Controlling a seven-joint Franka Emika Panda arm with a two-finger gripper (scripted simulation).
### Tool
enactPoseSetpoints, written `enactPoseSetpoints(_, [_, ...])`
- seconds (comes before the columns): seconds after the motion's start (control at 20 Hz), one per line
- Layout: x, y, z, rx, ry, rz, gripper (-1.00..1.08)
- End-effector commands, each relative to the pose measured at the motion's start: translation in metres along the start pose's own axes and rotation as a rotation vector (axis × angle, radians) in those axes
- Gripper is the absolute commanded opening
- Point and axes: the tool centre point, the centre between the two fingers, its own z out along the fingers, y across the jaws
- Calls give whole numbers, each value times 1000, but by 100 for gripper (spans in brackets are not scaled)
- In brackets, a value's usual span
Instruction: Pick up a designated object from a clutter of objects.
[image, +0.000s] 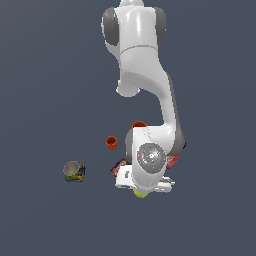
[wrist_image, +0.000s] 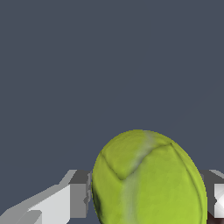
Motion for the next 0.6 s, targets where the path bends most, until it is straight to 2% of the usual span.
enactPoseSetpoints(0.0, [0,0,0,0,0,0,-100])
enactPoseSetpoints(0.55, [-15,-6,-25,0,0,0,-100])
